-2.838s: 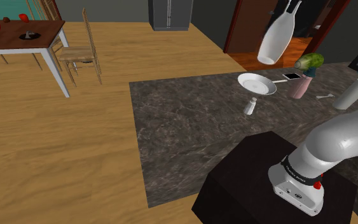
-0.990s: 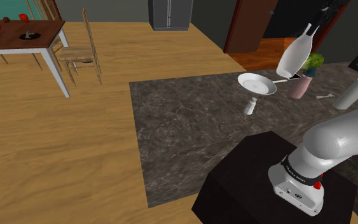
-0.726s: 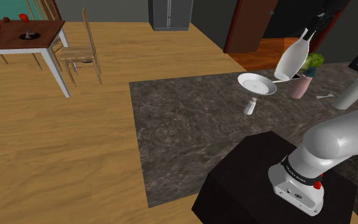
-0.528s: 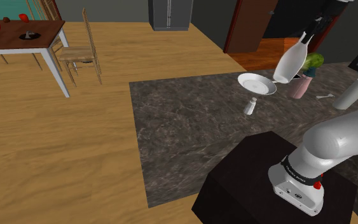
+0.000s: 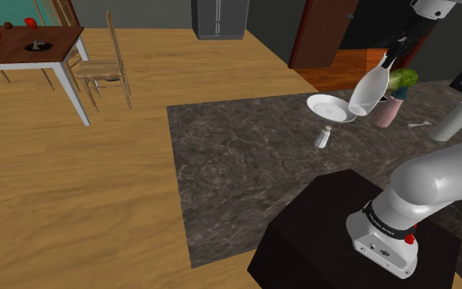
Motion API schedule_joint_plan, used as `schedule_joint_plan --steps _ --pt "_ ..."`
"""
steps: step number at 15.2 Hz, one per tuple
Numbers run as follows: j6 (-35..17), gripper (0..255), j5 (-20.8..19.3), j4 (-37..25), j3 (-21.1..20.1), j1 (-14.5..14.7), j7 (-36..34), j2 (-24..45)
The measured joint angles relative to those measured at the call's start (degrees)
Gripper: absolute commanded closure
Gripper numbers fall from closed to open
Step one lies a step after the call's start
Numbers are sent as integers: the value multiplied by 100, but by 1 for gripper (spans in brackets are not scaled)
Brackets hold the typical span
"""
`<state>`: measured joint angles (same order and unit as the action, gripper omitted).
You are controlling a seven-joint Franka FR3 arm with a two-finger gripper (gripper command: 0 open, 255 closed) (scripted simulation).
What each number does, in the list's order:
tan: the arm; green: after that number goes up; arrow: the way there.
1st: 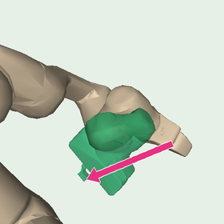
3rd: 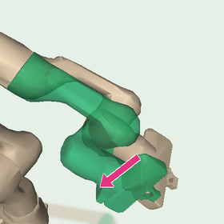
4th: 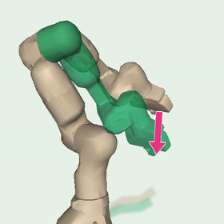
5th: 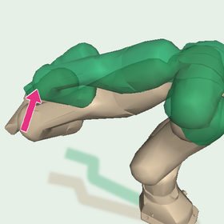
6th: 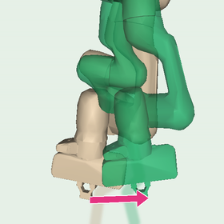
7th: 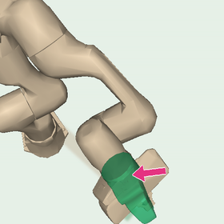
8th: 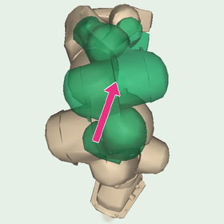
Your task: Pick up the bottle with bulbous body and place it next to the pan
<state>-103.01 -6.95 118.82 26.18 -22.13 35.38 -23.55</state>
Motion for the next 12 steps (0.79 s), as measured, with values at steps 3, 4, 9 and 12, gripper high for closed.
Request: schedule_joint_plan --steps 3,4,9,12 --pt "-223 255 -17 232 23 -12 2 -11" --pt "-289 255 -19 296 29 -14 2 -8" --pt "-664 255 -46 668 77 -34 15 -6" --pt "-909 255 -54 888 110 -40 23 21"
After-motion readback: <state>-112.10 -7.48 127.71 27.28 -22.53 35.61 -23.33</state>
